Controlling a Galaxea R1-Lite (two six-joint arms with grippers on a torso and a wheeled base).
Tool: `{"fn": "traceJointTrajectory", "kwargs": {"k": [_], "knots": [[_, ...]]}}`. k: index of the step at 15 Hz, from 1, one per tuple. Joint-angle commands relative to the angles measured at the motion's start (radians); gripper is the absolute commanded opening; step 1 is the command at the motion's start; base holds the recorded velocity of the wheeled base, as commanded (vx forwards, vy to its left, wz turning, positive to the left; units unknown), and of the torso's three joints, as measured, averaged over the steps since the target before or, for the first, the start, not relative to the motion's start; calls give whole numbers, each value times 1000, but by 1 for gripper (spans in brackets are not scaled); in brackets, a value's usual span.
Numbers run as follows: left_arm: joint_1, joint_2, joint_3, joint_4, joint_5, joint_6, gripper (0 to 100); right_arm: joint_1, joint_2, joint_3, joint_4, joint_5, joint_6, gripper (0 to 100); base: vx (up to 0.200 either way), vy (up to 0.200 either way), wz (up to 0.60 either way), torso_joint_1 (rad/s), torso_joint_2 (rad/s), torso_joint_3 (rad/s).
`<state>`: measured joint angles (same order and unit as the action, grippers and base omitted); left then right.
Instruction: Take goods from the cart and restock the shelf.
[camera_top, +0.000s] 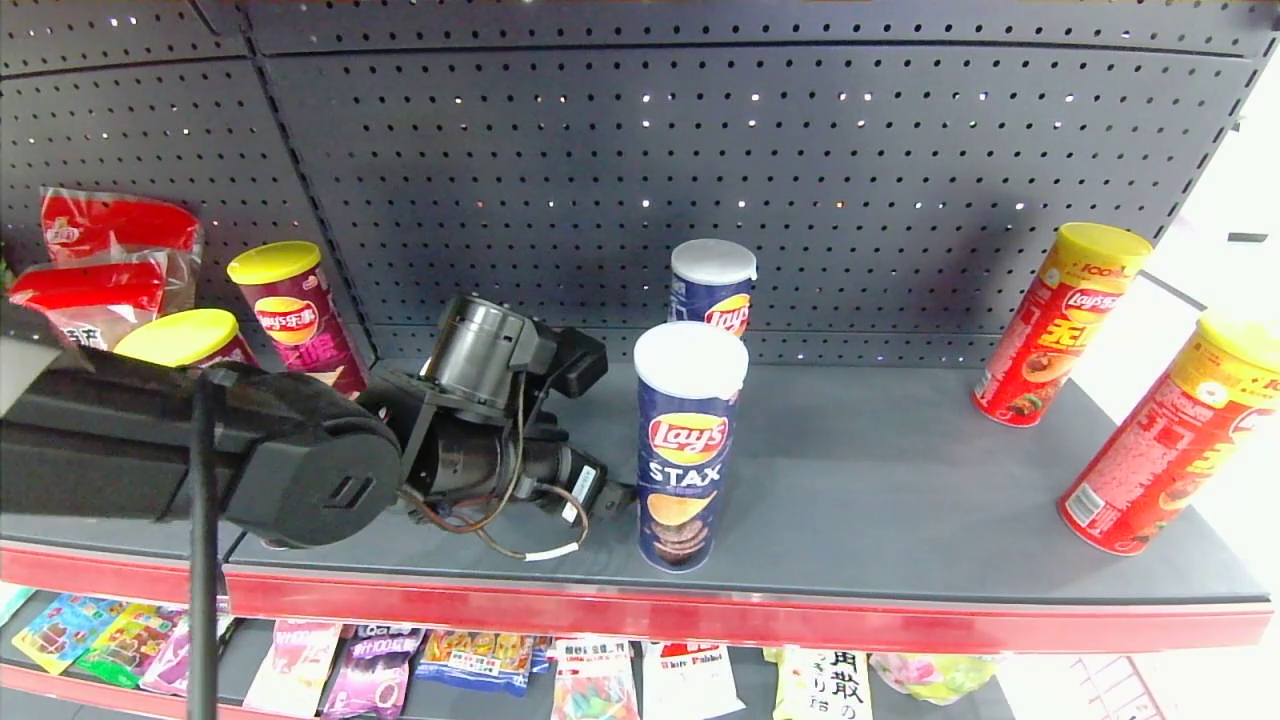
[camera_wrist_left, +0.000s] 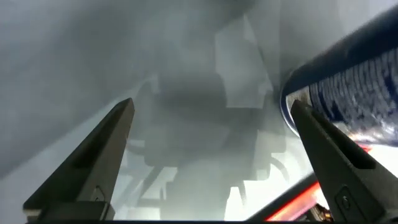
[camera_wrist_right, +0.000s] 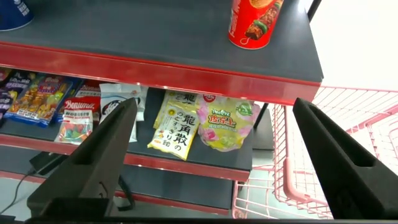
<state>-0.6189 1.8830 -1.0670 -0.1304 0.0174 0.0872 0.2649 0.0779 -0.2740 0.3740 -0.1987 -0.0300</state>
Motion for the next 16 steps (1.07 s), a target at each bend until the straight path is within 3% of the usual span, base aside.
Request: {"fn": "traceJointTrajectory", "kwargs": {"k": [1, 10, 16], "knots": [[-2, 11, -13, 0, 1, 0, 100, 0, 5, 1, 0, -1, -1, 100, 0, 0, 0, 0, 0, 0], [-4, 38, -36, -1, 1, 5, 100, 0, 5, 3, 2, 1, -1, 100, 0, 0, 0, 0, 0, 0], [-5, 5, 21, 8, 1, 22, 100, 0, 5, 3, 2, 1, -1, 100, 0, 0, 0, 0, 0, 0]]}}
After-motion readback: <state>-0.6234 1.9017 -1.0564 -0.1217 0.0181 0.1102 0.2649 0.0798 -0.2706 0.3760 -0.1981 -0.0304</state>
